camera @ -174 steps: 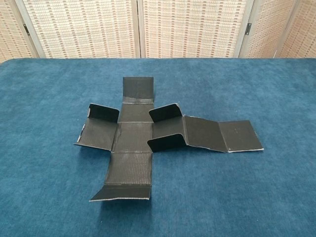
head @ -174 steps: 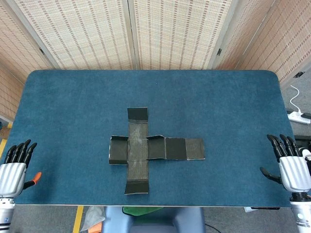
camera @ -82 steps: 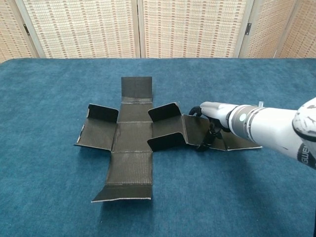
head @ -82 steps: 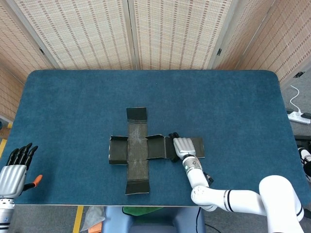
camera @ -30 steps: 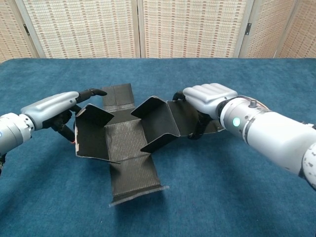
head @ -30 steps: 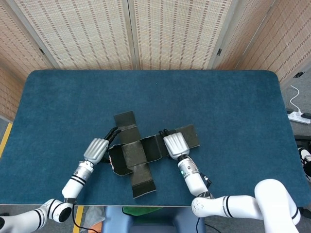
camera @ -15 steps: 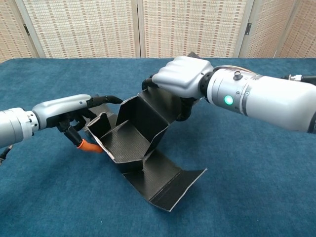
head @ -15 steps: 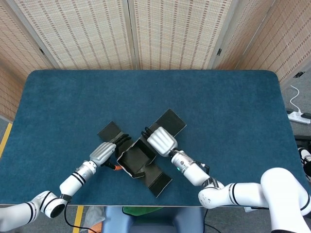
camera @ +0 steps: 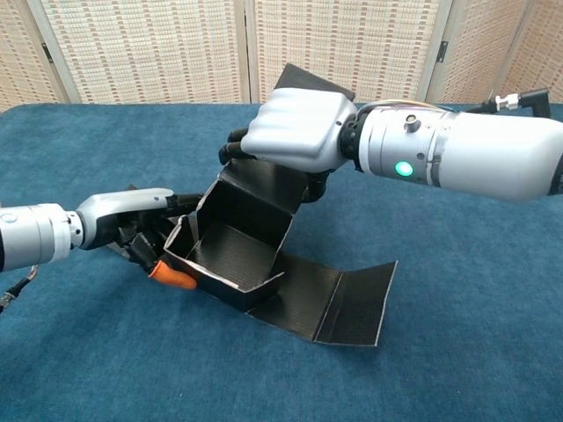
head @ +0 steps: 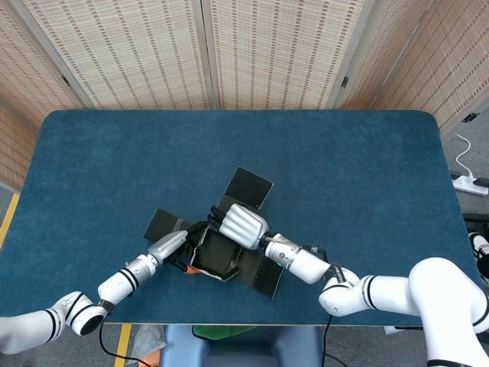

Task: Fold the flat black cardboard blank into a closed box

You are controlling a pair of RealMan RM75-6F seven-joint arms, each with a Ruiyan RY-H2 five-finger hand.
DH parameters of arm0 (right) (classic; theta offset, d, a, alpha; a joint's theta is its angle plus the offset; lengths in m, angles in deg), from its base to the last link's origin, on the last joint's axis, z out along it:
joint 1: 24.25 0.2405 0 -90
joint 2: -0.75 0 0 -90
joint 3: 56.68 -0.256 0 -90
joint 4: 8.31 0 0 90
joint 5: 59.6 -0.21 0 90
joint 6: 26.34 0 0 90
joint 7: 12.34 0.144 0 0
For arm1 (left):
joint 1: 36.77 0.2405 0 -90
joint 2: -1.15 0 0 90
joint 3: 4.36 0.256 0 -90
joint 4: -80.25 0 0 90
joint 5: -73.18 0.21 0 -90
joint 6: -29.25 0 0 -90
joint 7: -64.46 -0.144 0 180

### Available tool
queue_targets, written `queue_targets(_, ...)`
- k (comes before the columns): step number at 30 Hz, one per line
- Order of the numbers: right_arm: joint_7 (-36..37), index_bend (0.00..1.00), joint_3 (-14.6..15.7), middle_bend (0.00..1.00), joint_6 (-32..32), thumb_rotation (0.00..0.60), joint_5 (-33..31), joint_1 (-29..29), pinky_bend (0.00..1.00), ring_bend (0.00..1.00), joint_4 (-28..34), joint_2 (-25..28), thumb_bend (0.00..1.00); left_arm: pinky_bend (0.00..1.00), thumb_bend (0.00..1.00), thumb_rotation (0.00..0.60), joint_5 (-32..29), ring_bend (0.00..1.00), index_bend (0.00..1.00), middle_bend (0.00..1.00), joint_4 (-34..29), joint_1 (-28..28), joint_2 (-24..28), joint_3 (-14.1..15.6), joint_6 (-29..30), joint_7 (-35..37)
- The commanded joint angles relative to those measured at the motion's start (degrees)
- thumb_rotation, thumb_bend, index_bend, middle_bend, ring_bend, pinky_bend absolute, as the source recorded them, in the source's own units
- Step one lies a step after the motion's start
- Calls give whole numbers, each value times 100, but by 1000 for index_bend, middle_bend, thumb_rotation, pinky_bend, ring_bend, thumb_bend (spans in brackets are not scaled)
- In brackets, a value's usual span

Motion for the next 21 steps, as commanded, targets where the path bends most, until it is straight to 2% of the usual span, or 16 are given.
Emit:
queue_targets(1,327,513,-7,389,5,600,165,-6,1000,772,-218,-102,292,867,209,600,106,580,0,0,106,-160,-32,110,-192,684)
queue_targets(5,484,513,-53,364,-5,600,320,19,1000,772,-500,-267,294,865,209,600,186,588,42,41,188,-242,-82,206,-255,1190)
queue_targets(9,654,500,-98,324,14,600,418,13,1000,770,-700,-417,293,864,209,600,181,613,205,204,286,-257,-152,253,-230,1459)
queue_targets(14,825,278,-104,201,81,600,524,-20,1000,764,-792,-509,293,864,211,600,144,648,333,337,365,-257,-205,271,-217,1458)
queue_targets(16,881,59,-104,88,164,600,532,-98,1000,748,-840,-551,293,864,211,600,68,653,374,380,398,-231,-229,262,-203,1432)
queue_targets(17,863,13,-113,52,193,600,498,-149,1000,740,-848,-557,292,864,211,600,34,653,379,384,402,-220,-230,256,-188,1398)
queue_targets(21,765,0,-172,0,195,600,281,-297,1000,705,-728,-515,267,865,211,600,-80,654,416,405,367,-174,-213,226,-141,1371)
